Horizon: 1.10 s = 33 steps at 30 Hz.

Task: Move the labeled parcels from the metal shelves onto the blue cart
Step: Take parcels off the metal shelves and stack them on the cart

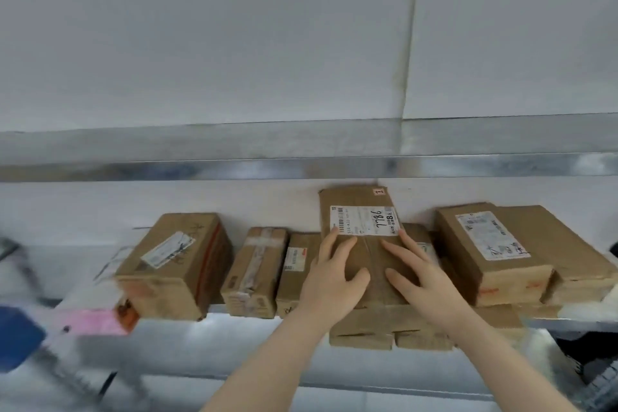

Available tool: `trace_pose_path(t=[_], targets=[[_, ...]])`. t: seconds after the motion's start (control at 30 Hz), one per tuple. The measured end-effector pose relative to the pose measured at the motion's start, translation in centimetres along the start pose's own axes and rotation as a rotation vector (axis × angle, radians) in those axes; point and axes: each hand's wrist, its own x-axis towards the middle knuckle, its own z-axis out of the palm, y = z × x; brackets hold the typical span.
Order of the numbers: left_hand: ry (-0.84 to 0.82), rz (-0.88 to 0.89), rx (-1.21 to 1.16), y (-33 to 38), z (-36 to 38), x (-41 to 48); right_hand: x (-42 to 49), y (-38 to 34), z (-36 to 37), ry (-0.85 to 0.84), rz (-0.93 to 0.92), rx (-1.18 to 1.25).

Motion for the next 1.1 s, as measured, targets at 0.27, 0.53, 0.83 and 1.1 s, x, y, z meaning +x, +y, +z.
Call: trace_pose_path(t=[0.27, 0.53, 0.83, 1.1], targets=[[0.313, -0.307, 0.170, -8.9, -15.6, -9.9, 2.3, -15.4, 13.0, -0.250, -0.285, 0.156], [0.695, -0.663, 0.189, -18.5, -30.8, -30.7, -2.6, -34.6, 33.0, -0.645, -0.656, 0.244], [1.051, -1.067, 0.190, -25.4, -37.1, -55.5, -18.2, -50.0, 53.2, -1.108, -0.931, 0.326], [1.304, -1.311, 0.118, -31.1, -36.5, -62.8, -23.6, -55.1, 64.5, -1.441, -1.086, 0.243]])
